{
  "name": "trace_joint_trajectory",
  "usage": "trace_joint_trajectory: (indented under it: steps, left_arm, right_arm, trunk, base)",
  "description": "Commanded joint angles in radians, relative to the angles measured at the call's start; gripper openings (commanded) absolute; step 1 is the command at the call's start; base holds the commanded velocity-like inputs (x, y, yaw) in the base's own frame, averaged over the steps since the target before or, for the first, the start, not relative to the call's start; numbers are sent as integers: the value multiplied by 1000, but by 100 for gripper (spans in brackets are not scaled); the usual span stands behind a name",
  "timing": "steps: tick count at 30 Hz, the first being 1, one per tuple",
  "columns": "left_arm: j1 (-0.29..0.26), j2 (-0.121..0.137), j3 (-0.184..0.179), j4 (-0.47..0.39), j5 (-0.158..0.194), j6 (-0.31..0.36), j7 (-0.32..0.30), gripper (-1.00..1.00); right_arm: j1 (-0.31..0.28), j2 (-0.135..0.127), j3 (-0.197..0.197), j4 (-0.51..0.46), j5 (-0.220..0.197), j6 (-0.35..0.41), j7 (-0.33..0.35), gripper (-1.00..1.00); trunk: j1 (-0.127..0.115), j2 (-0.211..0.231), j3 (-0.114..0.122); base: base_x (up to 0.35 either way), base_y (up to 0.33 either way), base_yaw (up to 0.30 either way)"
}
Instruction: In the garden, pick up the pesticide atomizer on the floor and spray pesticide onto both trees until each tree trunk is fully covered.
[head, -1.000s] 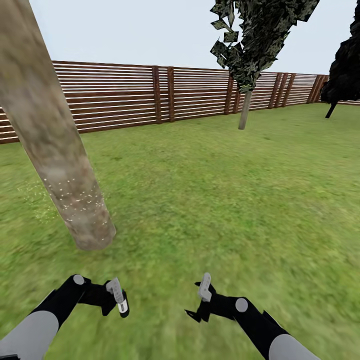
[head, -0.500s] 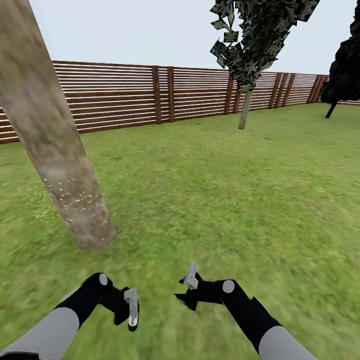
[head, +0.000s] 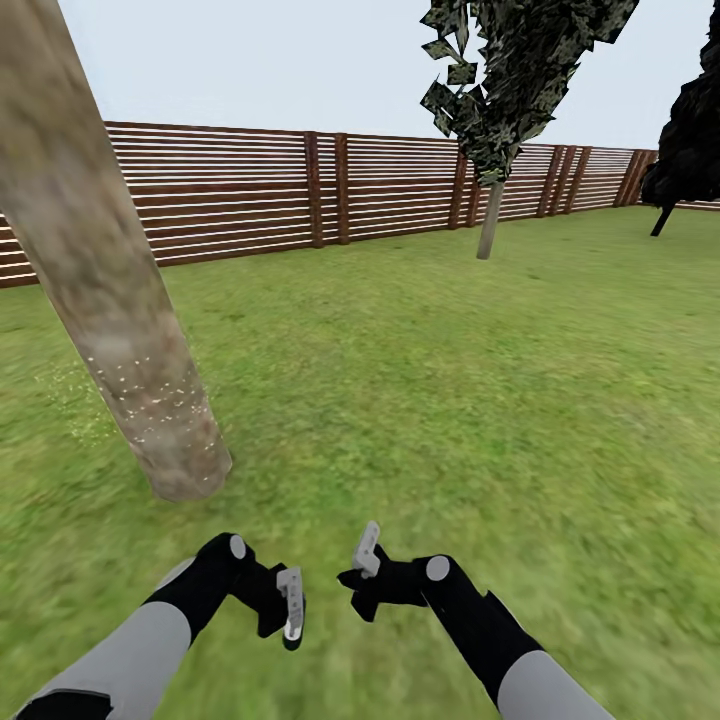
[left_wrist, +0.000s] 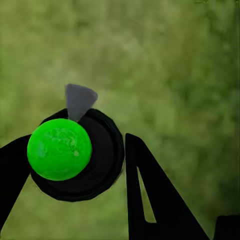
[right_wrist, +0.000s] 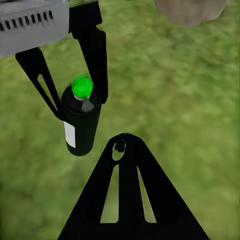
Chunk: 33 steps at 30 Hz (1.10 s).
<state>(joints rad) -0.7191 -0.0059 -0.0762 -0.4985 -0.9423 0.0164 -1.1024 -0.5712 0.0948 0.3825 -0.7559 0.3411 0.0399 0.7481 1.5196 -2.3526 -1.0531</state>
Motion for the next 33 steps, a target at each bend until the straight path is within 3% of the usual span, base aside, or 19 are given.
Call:
trace_joint_trajectory:
  steps: [1,17,21,26,33]
  left_arm:
    - [0,-6,-1,-2,-4,2,-4,-100]
    - [-15,-66,-1,-3,-4,0,-7,-100]
    - [-16,-75,-1,-3,-3,-1,-8,-100]
    - [-31,-77,0,-3,-4,-2,-82,-100]
    - [-48,-78,2,-3,6,-2,-89,-100]
  right_arm:
    - [0,0,-1,-2,4,4,4,-100]
    - [-1,0,-1,1,6,5,2,-100]
    - [-1,0,-1,2,7,5,2,-100]
    - [-1,0,-1,6,7,5,2,-100]
    - [-1,0,-1,7,7,5,2,-100]
  trunk:
    - [0,0,-1]
    - [0,0,-1]
    - [0,0,-1]
    - [0,0,-1]
    - [0,0,-1]
  base:
    - [0,0,0]
    - [0,0,0]
    - [0,0,0]
    - [0,0,0]
    - [0,0,0]
